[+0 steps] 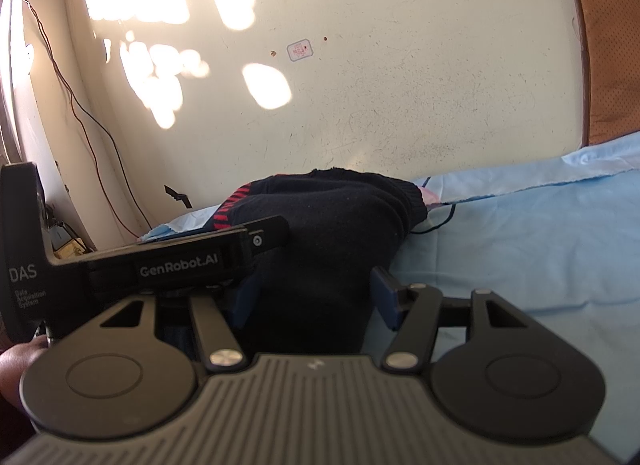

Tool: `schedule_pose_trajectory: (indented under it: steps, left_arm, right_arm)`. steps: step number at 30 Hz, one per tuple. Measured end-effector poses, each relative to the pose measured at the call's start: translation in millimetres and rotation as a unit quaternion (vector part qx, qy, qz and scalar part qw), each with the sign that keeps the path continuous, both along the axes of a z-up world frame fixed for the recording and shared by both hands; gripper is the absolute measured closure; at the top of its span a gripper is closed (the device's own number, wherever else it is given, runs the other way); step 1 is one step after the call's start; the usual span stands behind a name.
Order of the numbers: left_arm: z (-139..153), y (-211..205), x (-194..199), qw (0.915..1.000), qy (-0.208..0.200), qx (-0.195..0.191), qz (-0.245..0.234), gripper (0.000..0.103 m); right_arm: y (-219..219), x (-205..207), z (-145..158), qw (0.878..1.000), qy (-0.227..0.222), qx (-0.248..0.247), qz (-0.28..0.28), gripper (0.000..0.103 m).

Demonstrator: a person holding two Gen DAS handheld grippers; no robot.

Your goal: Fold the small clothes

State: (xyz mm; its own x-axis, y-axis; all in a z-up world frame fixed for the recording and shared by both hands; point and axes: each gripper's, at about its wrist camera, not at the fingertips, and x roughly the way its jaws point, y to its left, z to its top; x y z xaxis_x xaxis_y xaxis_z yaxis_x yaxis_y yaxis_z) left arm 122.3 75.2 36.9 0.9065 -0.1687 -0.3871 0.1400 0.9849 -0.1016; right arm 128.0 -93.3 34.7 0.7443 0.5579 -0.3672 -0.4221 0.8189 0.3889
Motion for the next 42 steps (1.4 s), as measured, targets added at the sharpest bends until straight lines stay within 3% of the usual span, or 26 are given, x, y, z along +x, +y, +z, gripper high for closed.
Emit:
schedule_pose_trajectory:
  steps: [42]
  left_arm:
    - [-0.9,-0.6,-1.0,1.0,-0.001,0.001,0.0,0.0]
  right_arm:
    - [-0.6,1.7,-0.8,1.0,0.003,0.001,0.001,0.038]
